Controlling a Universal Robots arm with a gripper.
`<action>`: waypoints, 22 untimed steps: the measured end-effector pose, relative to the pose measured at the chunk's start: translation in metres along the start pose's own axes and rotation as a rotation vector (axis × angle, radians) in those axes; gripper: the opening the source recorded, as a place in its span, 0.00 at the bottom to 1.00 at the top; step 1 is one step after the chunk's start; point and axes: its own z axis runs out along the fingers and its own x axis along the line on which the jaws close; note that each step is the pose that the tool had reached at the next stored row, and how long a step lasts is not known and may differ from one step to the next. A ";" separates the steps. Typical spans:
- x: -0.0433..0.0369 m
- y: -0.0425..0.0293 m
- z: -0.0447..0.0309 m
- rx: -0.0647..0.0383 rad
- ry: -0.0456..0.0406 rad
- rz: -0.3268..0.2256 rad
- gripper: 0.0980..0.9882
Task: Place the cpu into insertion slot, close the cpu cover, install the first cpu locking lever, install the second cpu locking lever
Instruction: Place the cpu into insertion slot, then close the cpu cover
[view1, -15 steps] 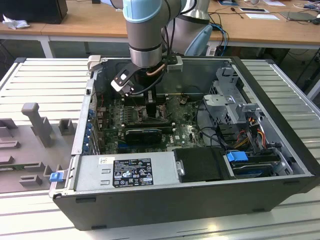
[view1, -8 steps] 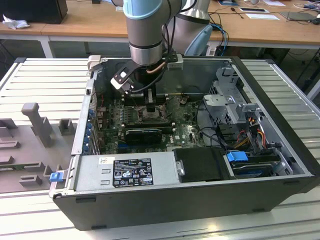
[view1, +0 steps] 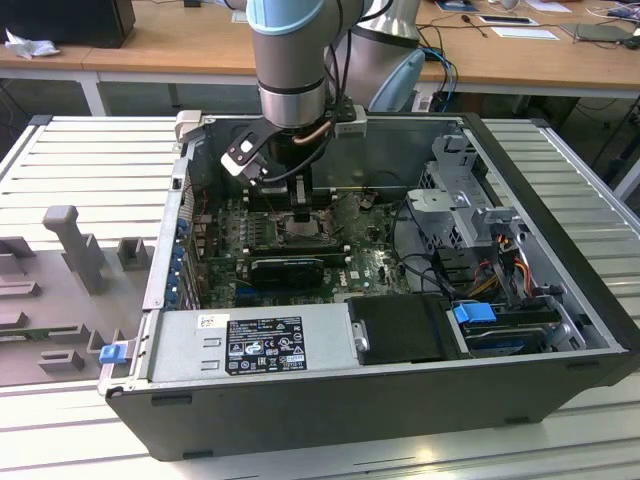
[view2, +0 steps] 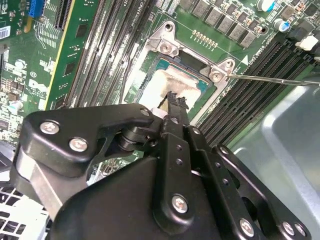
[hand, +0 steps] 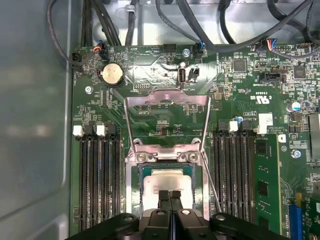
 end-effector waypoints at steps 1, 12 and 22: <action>0.0000 0.0001 -0.0008 0.000 0.0000 0.000 0.01; 0.0005 0.0241 -0.0019 0.051 0.0010 0.004 0.01; 0.0013 0.0308 -0.0424 0.063 0.0012 0.004 0.01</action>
